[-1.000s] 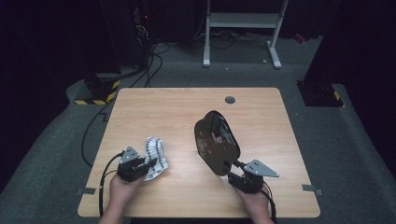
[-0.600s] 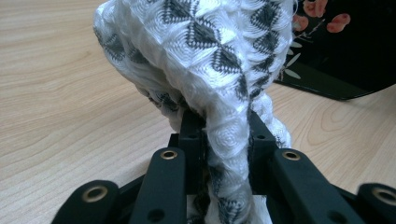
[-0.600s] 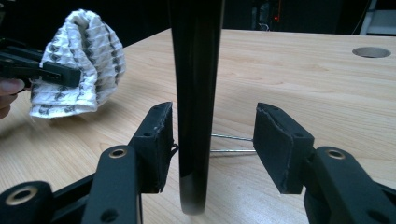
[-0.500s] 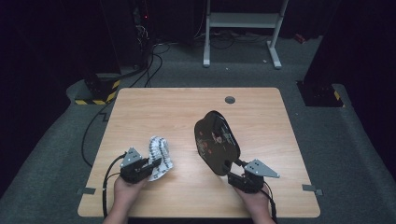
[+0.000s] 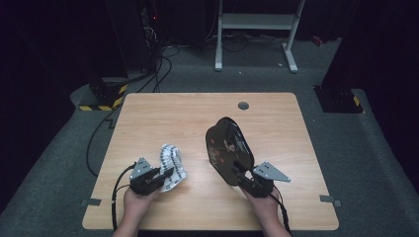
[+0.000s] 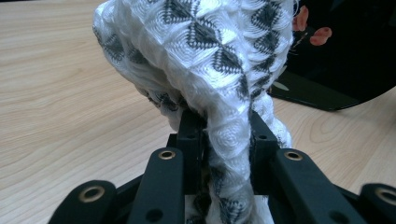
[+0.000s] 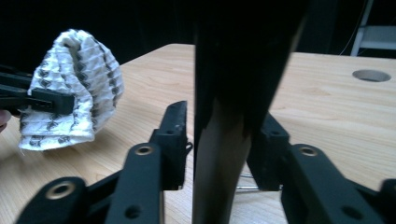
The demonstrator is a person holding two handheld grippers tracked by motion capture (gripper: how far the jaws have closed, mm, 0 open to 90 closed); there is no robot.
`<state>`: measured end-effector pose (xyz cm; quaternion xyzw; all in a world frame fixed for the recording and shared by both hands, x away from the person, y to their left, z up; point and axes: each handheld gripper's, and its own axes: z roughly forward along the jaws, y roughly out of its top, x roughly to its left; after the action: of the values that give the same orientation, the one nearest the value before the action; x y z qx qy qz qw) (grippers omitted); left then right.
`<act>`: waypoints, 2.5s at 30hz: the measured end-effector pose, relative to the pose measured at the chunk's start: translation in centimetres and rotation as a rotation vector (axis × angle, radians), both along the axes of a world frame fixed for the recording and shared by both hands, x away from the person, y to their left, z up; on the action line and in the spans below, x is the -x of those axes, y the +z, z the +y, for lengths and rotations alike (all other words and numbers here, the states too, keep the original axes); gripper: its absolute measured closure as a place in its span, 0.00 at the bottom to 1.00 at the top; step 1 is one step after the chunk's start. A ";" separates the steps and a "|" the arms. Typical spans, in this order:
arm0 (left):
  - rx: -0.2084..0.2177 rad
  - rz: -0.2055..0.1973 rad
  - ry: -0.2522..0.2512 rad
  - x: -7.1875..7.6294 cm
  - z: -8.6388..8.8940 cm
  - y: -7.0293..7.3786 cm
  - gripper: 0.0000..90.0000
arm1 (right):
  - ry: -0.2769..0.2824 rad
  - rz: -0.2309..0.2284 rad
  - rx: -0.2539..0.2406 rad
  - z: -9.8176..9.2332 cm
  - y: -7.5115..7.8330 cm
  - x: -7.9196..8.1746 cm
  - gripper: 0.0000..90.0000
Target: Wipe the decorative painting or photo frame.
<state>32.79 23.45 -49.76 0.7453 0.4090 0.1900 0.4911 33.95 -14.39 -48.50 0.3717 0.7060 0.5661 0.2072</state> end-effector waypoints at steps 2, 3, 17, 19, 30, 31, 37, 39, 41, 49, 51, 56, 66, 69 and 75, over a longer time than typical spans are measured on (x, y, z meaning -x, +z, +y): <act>-0.011 -0.003 0.014 0.4 0.4 0.0 0.80 | 0.009 0.010 -0.005 0.1 -0.1 -0.2 0.75; -0.012 -0.002 0.023 0.6 0.6 0.0 0.80 | 0.017 0.018 -0.016 0.1 -0.2 -0.4 0.78; -0.002 0.032 0.087 1.6 3.0 -0.2 0.80 | 0.040 -0.036 -0.040 1.5 0.8 0.2 0.90; 0.005 0.032 0.091 1.7 3.1 -0.2 0.80 | 0.064 -0.056 -0.031 2.3 1.0 0.5 0.90; -0.006 0.022 0.085 1.7 2.9 0.0 0.80 | 0.096 -0.046 -0.021 3.4 0.3 1.0 0.90; -0.004 0.021 0.085 1.7 2.9 0.0 0.80 | 0.095 -0.047 -0.021 3.3 0.1 1.0 0.90; 0.008 0.014 0.069 1.4 2.3 0.3 0.80 | 0.094 -0.023 -0.052 2.4 -0.5 1.2 0.90; 0.006 0.008 0.058 1.2 1.9 0.3 0.80 | 0.097 -0.023 -0.053 2.2 -0.7 1.2 0.89; 0.002 0.007 0.049 1.1 1.6 0.4 0.80 | 0.100 -0.022 -0.051 2.2 -0.7 1.3 0.89; -0.005 0.002 0.014 0.4 0.4 0.5 0.81 | 0.103 -0.012 -0.051 1.1 -1.2 1.9 0.68; -0.001 0.000 0.007 0.2 0.2 0.5 0.81 | 0.100 -0.011 -0.042 0.6 -1.4 2.3 0.65; -0.002 -0.007 -0.005 -0.3 -0.5 0.6 0.81 | 0.107 -0.002 -0.026 0.1 -1.9 3.0 0.69; -0.006 -0.007 -0.001 -0.4 -0.8 0.6 0.81 | 0.111 0.006 -0.017 0.6 -2.4 3.0 0.75; -0.010 -0.010 0.002 -0.3 -0.8 0.7 0.81 | 0.115 0.011 -0.021 0.6 -2.5 2.9 0.76; 0.013 -0.028 0.006 -0.5 -1.3 2.1 0.82 | 0.107 -0.007 -0.035 0.4 -2.2 2.8 0.78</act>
<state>33.29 22.12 -47.61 0.7380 0.4058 0.1991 0.5011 31.13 -13.96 -50.71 0.3347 0.7141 0.5902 0.1725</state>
